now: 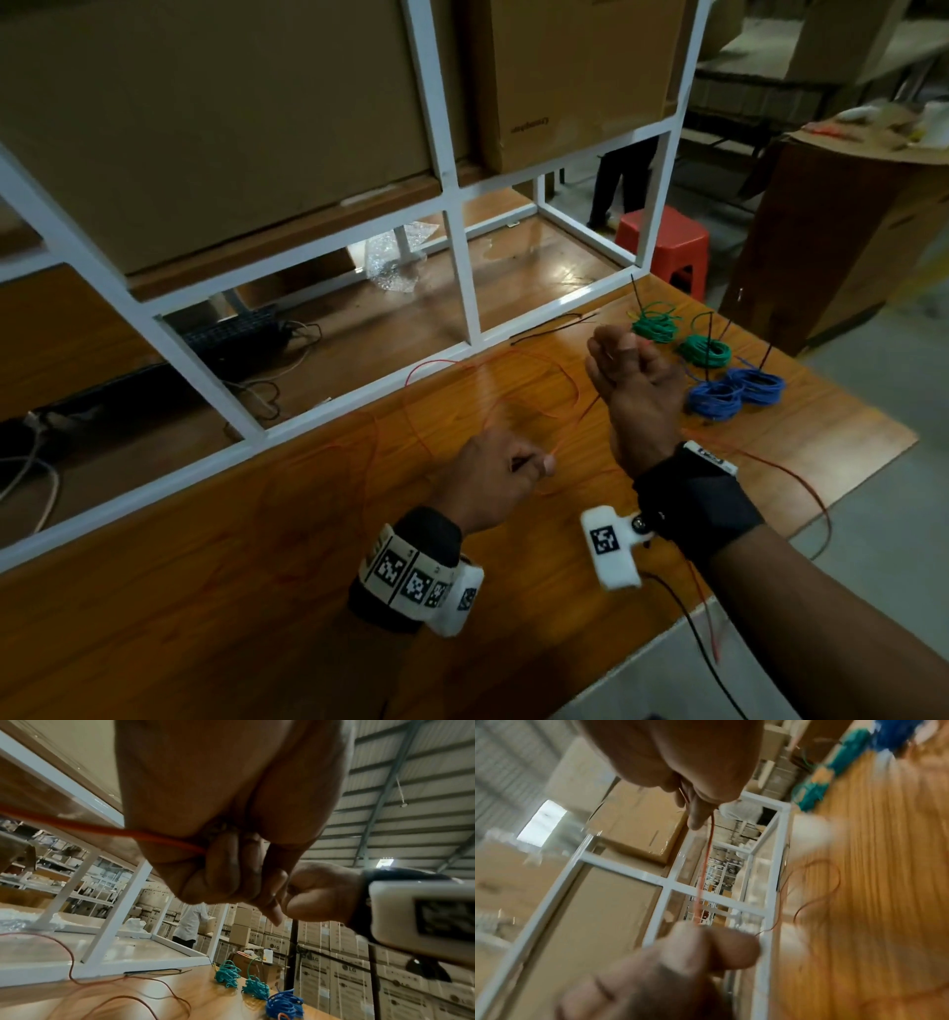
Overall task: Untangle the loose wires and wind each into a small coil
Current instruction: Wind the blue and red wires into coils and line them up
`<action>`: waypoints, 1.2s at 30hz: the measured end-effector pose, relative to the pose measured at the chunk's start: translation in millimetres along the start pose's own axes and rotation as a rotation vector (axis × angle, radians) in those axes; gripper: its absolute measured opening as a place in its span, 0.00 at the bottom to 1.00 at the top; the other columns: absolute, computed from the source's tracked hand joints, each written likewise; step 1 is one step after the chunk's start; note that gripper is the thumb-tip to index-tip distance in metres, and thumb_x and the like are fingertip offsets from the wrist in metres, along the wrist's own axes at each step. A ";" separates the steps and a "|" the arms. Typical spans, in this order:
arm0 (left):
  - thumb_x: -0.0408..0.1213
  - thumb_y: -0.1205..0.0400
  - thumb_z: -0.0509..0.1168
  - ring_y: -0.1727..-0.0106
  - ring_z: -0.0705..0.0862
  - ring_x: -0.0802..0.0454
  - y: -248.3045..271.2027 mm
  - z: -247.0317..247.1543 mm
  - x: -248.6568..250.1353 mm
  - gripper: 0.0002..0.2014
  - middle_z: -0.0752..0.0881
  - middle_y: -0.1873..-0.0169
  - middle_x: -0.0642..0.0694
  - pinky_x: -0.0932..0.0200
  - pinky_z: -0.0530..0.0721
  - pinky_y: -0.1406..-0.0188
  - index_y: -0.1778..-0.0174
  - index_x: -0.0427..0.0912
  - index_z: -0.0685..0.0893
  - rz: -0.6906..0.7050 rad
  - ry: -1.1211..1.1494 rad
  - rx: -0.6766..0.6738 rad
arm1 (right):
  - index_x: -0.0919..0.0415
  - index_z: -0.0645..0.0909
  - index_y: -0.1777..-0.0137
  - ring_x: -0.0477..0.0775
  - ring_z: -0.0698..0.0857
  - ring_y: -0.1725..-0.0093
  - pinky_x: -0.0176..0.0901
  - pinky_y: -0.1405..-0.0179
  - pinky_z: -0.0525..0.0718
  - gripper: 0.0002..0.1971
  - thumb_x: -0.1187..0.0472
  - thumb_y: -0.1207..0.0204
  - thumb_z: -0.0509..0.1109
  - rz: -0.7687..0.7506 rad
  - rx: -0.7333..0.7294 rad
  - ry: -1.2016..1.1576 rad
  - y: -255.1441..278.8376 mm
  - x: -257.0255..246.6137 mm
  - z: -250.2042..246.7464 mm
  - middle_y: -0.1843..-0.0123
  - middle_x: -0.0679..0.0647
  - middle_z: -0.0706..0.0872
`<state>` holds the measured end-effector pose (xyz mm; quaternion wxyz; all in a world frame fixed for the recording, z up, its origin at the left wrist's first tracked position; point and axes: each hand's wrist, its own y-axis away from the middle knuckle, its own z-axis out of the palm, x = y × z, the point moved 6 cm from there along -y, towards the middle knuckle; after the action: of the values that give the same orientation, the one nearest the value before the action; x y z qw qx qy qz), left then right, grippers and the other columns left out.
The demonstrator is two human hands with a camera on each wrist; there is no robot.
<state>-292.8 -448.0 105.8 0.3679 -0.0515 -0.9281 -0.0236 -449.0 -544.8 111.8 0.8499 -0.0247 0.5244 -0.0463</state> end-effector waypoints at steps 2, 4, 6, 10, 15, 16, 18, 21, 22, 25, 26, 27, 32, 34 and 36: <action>0.48 0.13 0.65 0.68 0.78 0.72 3.0 -2.4 1.8 0.13 0.81 0.70 0.65 0.74 0.67 0.72 0.55 0.47 0.91 0.029 -0.005 0.020 | 0.61 0.87 0.40 0.55 0.88 0.31 0.48 0.33 0.88 0.14 0.53 0.11 0.64 0.019 0.051 -0.064 -0.3 -3.4 5.7 0.38 0.55 0.92; 0.49 0.13 0.66 0.66 0.79 0.69 2.1 -9.0 -0.7 0.12 0.82 0.67 0.65 0.69 0.70 0.68 0.52 0.49 0.91 0.039 -0.020 0.045 | 0.58 0.87 0.36 0.50 0.88 0.32 0.48 0.32 0.86 0.13 0.55 0.09 0.62 -0.132 -0.036 0.289 -1.2 -8.0 8.9 0.34 0.53 0.90; 0.49 0.14 0.66 0.62 0.81 0.65 -1.8 -22.4 -4.1 0.11 0.85 0.63 0.61 0.65 0.75 0.62 0.51 0.49 0.91 0.054 -0.072 0.052 | 0.57 0.85 0.31 0.52 0.81 0.23 0.51 0.30 0.83 0.15 0.56 0.08 0.60 -0.319 -0.266 0.826 2.0 -1.1 16.8 0.28 0.55 0.86; 0.50 0.15 0.67 0.54 0.82 0.66 -8.3 -67.2 -7.1 0.10 0.89 0.52 0.59 0.65 0.80 0.56 0.45 0.52 0.91 0.056 -0.243 0.084 | 0.55 0.84 0.29 0.47 0.70 0.16 0.53 0.25 0.78 0.23 0.43 0.10 0.56 -0.132 -0.906 1.060 21.4 33.5 20.6 0.24 0.57 0.84; 0.48 0.17 0.71 0.57 0.84 0.67 -11.5 -100.1 13.1 0.08 0.89 0.58 0.62 0.66 0.81 0.59 0.49 0.51 0.93 0.185 -0.240 -0.001 | 0.58 0.87 0.40 0.57 0.87 0.58 0.57 0.57 0.84 0.23 0.40 0.12 0.61 -0.011 -1.134 1.095 48.1 38.0 21.3 0.59 0.54 0.89; 0.47 0.17 0.72 0.59 0.84 0.67 -13.6 -102.9 19.3 0.07 0.88 0.61 0.63 0.68 0.80 0.60 0.50 0.50 0.93 0.214 -0.221 -0.004 | 0.58 0.87 0.40 0.58 0.88 0.54 0.59 0.53 0.86 0.21 0.42 0.12 0.62 0.018 -1.164 1.054 52.2 38.4 25.9 0.55 0.57 0.90; 0.46 0.18 0.72 0.61 0.86 0.64 -22.0 -108.9 29.8 0.06 0.88 0.63 0.61 0.66 0.82 0.62 0.51 0.50 0.92 0.261 -0.164 0.012 | 0.60 0.87 0.37 0.55 0.90 0.46 0.56 0.44 0.88 0.16 0.51 0.09 0.64 0.119 -1.197 0.895 63.1 32.1 40.0 0.45 0.55 0.93; 0.44 0.19 0.74 0.61 0.90 0.58 -41.0 -119.1 35.2 0.07 0.92 0.61 0.53 0.54 0.91 0.58 0.50 0.46 0.93 0.258 -0.023 0.022 | 0.70 0.84 0.34 0.52 0.92 0.43 0.45 0.42 0.88 0.13 0.64 0.09 0.62 0.332 -1.180 0.500 79.9 18.5 61.2 0.41 0.63 0.93; 0.42 0.19 0.75 0.60 0.91 0.55 -46.9 -121.2 33.8 0.07 0.93 0.60 0.50 0.51 0.92 0.57 0.50 0.44 0.93 0.242 0.055 0.017 | 0.70 0.84 0.35 0.56 0.92 0.42 0.48 0.40 0.88 0.12 0.65 0.09 0.61 0.369 -1.157 0.392 84.7 11.8 67.7 0.41 0.65 0.93; 0.35 0.20 0.75 0.63 0.89 0.49 -58.9 -121.7 27.3 0.08 0.91 0.61 0.40 0.52 0.89 0.61 0.46 0.37 0.91 0.203 0.367 0.031 | 0.69 0.86 0.39 0.60 0.93 0.42 0.48 0.42 0.89 0.13 0.66 0.10 0.61 0.498 -1.081 0.021 92.7 -7.0 83.0 0.44 0.67 0.93; 0.33 0.19 0.74 0.65 0.87 0.51 -60.5 -119.5 27.4 0.09 0.90 0.64 0.40 0.55 0.87 0.63 0.46 0.34 0.90 0.192 0.515 0.058 | 0.68 0.87 0.40 0.60 0.93 0.43 0.49 0.42 0.90 0.13 0.65 0.12 0.61 0.552 -1.068 -0.124 94.2 -14.6 88.7 0.44 0.67 0.93; 0.31 0.19 0.72 0.67 0.85 0.54 -61.5 -116.4 28.4 0.08 0.88 0.66 0.41 0.59 0.85 0.65 0.46 0.32 0.90 0.187 0.622 0.100 | 0.68 0.88 0.40 0.60 0.93 0.43 0.50 0.41 0.90 0.14 0.64 0.13 0.62 0.578 -1.059 -0.219 93.2 -19.3 92.9 0.45 0.67 0.93; 0.39 0.18 0.72 0.68 0.83 0.52 -73.4 -96.6 21.5 0.08 0.87 0.69 0.44 0.59 0.82 0.68 0.51 0.38 0.92 0.147 0.621 0.159 | 0.69 0.86 0.37 0.60 0.93 0.42 0.54 0.35 0.89 0.17 0.65 0.10 0.56 0.585 -1.023 -0.293 83.5 -26.8 107.2 0.43 0.66 0.92; 0.42 0.19 0.71 0.69 0.86 0.56 -78.0 -86.6 6.3 0.09 0.88 0.72 0.50 0.57 0.84 0.65 0.63 0.52 0.93 0.088 0.560 0.078 | 0.69 0.85 0.39 0.60 0.93 0.42 0.54 0.35 0.89 0.15 0.65 0.10 0.58 0.541 -0.943 -0.365 68.0 -33.9 103.7 0.43 0.67 0.92; 0.36 0.17 0.66 0.75 0.82 0.63 -69.7 -71.4 -9.9 0.20 0.85 0.77 0.56 0.60 0.80 0.70 0.73 0.59 0.90 0.023 0.516 0.103 | 0.69 0.84 0.38 0.62 0.91 0.37 0.57 0.28 0.85 0.14 0.63 0.11 0.59 0.479 -0.814 -0.483 46.5 -41.2 98.2 0.38 0.70 0.90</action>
<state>-244.9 -523.9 150.6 0.5949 -0.0357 -0.8029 0.0153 -377.2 -494.9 188.3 0.8550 -0.2420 0.2800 0.3632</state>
